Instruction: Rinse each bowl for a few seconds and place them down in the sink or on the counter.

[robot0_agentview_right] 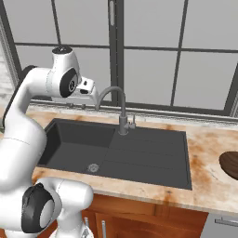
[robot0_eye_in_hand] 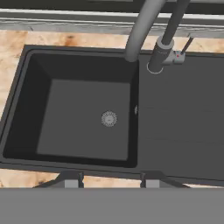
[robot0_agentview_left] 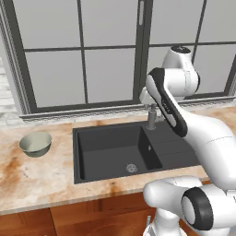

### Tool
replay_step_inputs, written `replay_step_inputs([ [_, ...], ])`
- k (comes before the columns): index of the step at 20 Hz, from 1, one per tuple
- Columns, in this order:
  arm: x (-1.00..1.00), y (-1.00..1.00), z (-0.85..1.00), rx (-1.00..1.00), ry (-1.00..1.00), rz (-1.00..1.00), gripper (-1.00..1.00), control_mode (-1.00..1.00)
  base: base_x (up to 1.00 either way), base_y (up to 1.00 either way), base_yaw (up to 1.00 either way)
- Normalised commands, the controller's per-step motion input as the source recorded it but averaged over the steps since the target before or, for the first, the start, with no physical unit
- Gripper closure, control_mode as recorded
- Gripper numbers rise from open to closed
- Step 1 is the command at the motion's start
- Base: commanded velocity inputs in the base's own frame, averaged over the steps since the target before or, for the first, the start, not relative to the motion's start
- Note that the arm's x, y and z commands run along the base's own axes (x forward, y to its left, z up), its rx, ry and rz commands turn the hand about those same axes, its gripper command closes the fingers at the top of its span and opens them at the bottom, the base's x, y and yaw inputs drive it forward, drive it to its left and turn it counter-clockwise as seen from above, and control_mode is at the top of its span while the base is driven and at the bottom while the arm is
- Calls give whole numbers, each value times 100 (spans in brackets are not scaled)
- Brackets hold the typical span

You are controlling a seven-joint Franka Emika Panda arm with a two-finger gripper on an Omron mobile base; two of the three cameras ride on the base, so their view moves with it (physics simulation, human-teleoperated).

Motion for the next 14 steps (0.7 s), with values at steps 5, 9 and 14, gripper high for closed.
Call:
replay_step_inputs([
  [5,-26,0,4,-1,-13,0,-100,-100,0,0,0],
  [9,-69,-2,1,0,-22,-1,-100,-100,0,0,0],
  [14,-57,-21,-2,1,-11,-3,-100,-100,0,0,0],
])
